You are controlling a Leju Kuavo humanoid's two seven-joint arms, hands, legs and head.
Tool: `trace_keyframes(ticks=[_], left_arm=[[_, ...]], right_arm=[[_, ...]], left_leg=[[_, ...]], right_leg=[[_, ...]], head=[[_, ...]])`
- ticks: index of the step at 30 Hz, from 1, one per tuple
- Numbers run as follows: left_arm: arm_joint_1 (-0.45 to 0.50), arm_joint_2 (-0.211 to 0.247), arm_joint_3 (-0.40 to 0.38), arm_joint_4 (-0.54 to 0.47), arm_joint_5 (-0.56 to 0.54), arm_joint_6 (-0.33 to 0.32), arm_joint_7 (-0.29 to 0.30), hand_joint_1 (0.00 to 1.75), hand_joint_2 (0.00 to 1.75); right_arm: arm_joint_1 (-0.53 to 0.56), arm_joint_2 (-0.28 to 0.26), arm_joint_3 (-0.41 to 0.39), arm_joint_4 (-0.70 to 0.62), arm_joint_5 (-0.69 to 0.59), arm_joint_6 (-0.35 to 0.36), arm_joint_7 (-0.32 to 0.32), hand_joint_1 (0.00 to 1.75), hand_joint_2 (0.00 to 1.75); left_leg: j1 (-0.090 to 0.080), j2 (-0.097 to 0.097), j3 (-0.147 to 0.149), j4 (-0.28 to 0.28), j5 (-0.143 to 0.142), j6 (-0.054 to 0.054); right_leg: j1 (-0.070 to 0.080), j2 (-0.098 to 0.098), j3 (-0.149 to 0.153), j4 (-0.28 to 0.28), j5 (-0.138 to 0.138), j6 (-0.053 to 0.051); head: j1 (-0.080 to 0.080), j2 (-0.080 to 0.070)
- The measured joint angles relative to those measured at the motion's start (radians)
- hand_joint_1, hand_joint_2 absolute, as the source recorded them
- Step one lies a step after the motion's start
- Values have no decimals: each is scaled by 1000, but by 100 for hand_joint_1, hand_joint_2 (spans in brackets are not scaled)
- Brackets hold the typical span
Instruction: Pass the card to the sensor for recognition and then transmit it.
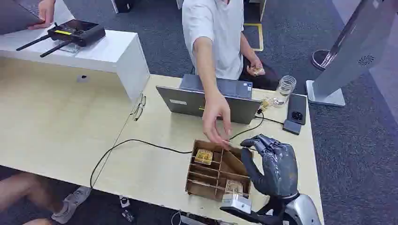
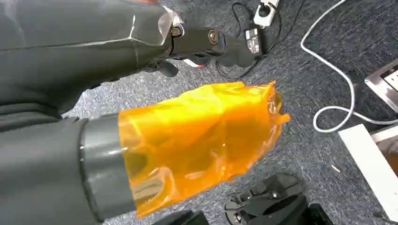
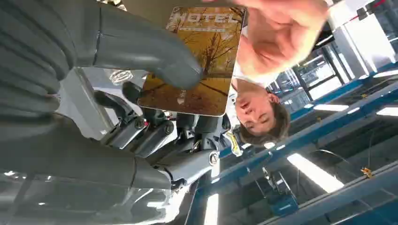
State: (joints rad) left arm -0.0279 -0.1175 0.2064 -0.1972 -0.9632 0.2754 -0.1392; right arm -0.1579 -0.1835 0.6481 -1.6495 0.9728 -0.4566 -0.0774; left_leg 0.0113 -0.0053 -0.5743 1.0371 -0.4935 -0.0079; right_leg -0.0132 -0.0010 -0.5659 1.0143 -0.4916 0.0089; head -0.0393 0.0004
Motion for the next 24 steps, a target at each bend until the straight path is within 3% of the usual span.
trace_keyframes(ticks=[15,19,24], left_arm=[[1,0,0,0,0,1,0,0,0],[1,0,0,0,4,5,-3,0,0],[8,0,3,0,16,19,-16,0,0]], right_arm=[[0,0,5,0,-25,20,-7,175,175],[0,1,6,0,-114,55,-37,175,175],[25,1,-3,-24,-356,163,-115,175,175]], left_leg=[[0,0,0,0,0,0],[0,0,0,0,0,0],[0,0,0,0,0,0]], right_leg=[[0,0,0,0,0,0],[0,0,0,0,0,0],[0,0,0,0,0,0]], head=[[0,0],[0,0],[0,0]])
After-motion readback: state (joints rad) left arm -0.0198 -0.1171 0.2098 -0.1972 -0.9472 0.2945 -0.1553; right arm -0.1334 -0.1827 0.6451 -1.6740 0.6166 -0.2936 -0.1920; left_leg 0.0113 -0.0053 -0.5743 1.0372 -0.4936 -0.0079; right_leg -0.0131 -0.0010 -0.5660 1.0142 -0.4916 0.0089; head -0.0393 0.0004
